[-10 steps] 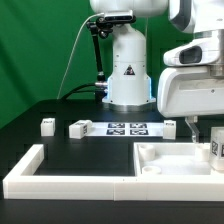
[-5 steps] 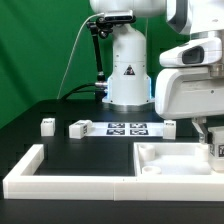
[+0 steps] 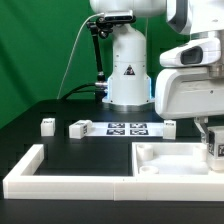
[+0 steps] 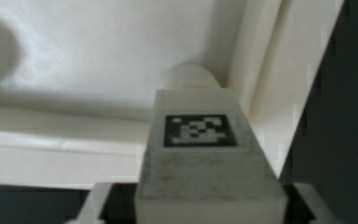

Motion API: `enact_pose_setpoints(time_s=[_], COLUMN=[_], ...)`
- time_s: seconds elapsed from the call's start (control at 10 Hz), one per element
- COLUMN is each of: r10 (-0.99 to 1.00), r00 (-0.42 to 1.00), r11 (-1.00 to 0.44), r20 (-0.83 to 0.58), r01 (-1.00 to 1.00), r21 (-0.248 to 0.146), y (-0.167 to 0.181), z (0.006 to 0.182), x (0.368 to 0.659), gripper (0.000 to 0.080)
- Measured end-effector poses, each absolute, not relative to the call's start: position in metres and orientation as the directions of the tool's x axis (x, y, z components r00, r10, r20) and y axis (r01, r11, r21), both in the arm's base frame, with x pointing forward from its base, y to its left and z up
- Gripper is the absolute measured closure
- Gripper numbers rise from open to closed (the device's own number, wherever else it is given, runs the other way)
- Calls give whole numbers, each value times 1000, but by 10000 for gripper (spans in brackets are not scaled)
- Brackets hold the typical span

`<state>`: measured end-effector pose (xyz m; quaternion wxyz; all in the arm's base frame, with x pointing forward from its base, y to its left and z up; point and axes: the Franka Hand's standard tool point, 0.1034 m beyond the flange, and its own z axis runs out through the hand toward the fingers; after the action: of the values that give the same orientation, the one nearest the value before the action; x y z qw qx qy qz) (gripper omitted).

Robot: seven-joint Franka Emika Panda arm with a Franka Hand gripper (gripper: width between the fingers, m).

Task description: Assemble one leg

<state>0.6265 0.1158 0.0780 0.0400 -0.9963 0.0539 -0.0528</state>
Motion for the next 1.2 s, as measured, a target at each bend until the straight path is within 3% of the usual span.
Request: enact_pose_setpoints(time_s=[0.2, 0.5, 0.9, 1.2], r10=[-359, -701, -929, -987], r00=[927, 709, 370, 142], r11=[-930, -710, -361, -128], r20=[110, 74, -16, -71], r01=[-345, -684, -914, -976], r21=[-126, -170, -188, -173], y=[114, 112, 109, 111], z=[78, 77, 76, 76], x=[625, 622, 620, 618], gripper=[509, 508, 508, 508])
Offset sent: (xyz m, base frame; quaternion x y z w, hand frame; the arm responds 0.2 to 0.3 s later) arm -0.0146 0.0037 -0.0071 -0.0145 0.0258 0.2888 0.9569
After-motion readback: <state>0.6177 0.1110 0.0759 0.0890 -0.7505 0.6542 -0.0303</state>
